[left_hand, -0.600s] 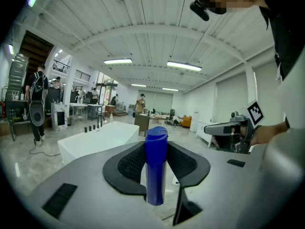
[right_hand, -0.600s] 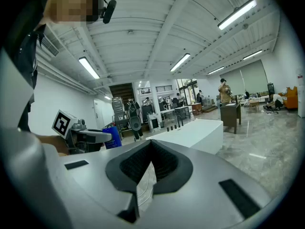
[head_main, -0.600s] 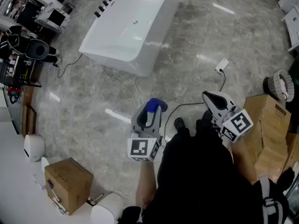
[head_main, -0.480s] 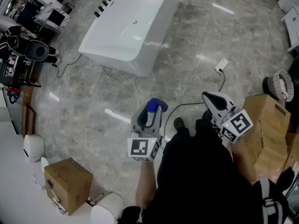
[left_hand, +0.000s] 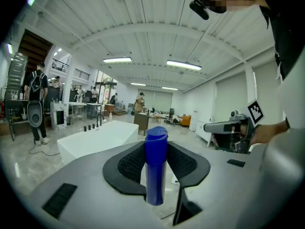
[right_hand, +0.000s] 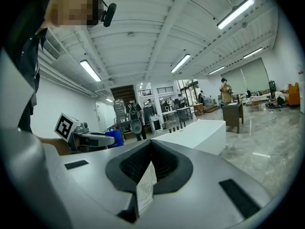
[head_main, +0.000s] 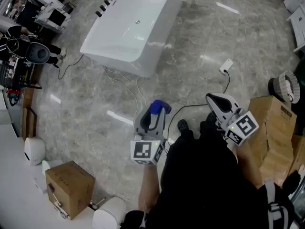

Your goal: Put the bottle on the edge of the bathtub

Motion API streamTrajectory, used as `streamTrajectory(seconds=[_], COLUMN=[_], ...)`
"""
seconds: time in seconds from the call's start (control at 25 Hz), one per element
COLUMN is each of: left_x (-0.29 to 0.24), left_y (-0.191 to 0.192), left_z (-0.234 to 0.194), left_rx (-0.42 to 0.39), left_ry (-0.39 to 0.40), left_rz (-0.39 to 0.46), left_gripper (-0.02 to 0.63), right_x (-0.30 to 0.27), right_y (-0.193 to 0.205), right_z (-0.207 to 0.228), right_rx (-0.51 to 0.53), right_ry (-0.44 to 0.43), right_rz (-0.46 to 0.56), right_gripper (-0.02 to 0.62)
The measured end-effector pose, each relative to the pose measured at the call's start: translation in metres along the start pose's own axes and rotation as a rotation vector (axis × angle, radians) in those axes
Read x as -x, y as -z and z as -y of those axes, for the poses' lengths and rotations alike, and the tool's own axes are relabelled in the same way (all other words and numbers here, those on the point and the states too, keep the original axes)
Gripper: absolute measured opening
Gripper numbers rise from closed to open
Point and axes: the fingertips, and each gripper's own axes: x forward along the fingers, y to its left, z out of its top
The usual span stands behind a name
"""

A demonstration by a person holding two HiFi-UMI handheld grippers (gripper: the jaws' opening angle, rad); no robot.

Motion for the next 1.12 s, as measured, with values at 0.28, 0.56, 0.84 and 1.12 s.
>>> streamTrajectory(seconds=[0.28,0.56,0.84,1.12], left_x=[0.0,-0.024,-0.069,-0.149], left_y=[0.009,0.013,0.005,-0.026], left_z=[-0.001,0.005,0.01,0.008], left_rx=[0.009,0.01,0.013,-0.002], left_ry=[0.008,0.029,0.005,-0.04], left_rz=[-0.011,-0.037,-0.061,-0.071], left_gripper=[0.15,0.15,0.15,0.149], right_x=[-0.002,0.004,-0.016,-0.065], right_y=[0.006,0.015,0.013,-0.016], right_z=[-0.003,0.018,0.067,0.146], right_rx=[-0.004,-0.039,-0.069,-0.077], right_ry=[0.002,0.026,-0.007,-0.102], right_rz=[-0.012,-0.038,-0.056,-0.043], right_gripper=[0.011,0.011,0.011,0.011])
